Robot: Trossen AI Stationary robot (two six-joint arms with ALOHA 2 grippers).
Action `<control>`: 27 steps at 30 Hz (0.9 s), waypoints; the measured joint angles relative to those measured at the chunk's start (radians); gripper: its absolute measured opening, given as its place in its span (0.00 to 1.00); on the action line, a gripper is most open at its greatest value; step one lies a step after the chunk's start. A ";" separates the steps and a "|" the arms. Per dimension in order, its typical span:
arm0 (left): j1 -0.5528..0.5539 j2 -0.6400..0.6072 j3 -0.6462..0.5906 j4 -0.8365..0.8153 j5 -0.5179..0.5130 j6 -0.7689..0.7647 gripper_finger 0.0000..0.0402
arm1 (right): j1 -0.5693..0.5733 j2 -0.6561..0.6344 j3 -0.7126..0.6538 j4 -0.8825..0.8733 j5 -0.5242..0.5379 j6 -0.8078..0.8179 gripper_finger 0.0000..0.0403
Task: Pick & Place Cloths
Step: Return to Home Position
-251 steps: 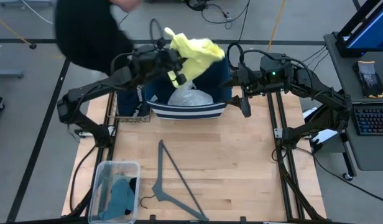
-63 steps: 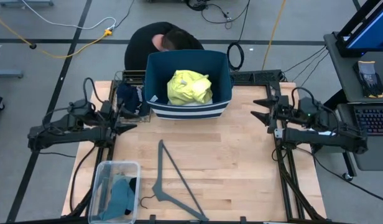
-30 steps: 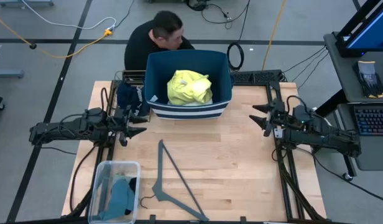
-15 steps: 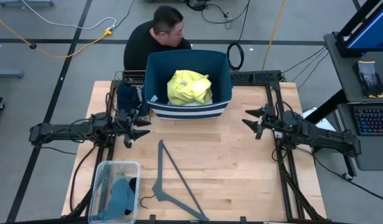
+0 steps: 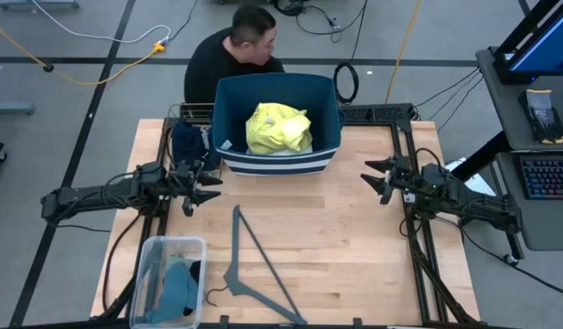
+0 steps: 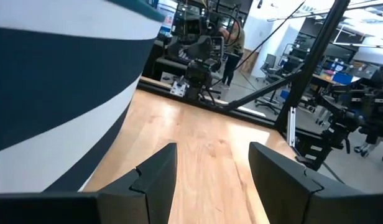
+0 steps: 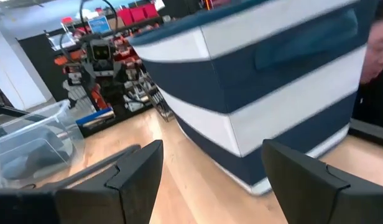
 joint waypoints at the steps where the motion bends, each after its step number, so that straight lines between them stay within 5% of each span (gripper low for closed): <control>1: 0.006 -0.001 0.000 0.000 0.008 0.003 0.50 | 0.000 -0.010 0.000 -0.023 0.000 0.010 0.66; 13: 0.018 -0.001 -0.029 0.038 -0.023 0.028 0.50 | 0.000 -0.022 -0.015 -0.075 0.127 0.016 0.66; 27: 0.018 0.002 -0.051 0.038 -0.181 -0.059 0.50 | 0.000 -0.020 -0.104 -0.060 0.127 0.013 0.66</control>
